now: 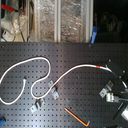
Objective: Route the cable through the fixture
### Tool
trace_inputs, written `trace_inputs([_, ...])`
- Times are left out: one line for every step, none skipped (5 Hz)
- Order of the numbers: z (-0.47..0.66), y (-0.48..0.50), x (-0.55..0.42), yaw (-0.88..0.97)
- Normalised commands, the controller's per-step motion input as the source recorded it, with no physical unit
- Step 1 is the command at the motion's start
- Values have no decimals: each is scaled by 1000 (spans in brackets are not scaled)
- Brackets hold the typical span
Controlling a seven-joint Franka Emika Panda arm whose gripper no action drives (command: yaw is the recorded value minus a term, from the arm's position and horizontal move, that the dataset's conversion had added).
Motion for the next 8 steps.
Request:
trace_inputs([1,29,25,0])
trace_inputs([429,262,-142,-306])
trace_inputs([342,478,-114,0])
trace_inputs([244,300,-78,303])
trace_inputs([232,299,41,114])
trace_inputs([0,46,3,0])
trace_inputs([371,-40,-95,-37])
trace_inputs([385,-143,-424,74])
